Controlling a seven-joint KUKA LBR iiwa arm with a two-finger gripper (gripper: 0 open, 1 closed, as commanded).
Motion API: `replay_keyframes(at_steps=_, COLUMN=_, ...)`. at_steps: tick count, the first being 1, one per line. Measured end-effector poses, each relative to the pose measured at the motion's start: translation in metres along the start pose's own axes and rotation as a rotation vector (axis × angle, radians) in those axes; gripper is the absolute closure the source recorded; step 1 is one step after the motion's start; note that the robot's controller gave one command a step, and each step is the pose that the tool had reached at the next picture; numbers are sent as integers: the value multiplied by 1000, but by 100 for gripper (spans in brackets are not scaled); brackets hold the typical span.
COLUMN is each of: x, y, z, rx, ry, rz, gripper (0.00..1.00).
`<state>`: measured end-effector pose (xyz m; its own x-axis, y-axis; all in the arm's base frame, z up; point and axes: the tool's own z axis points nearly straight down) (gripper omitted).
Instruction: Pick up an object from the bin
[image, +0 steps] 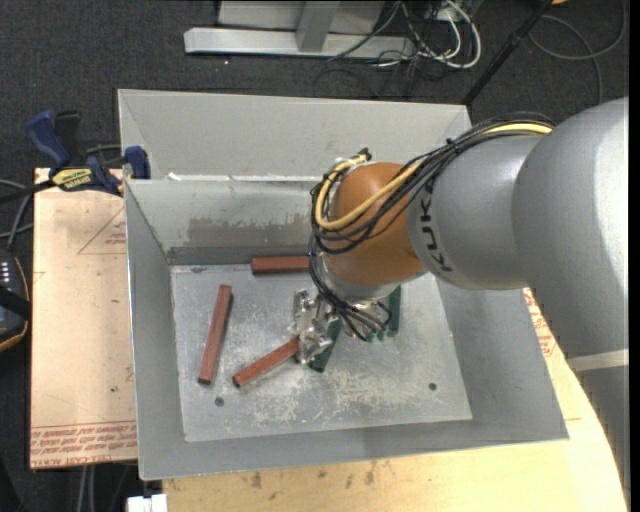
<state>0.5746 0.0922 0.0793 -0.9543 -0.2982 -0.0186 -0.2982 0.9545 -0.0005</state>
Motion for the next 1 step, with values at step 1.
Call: replay_keyframes(at_steps=1, x=-6, y=2, z=1, rx=2, ry=15, rz=45, gripper=100)
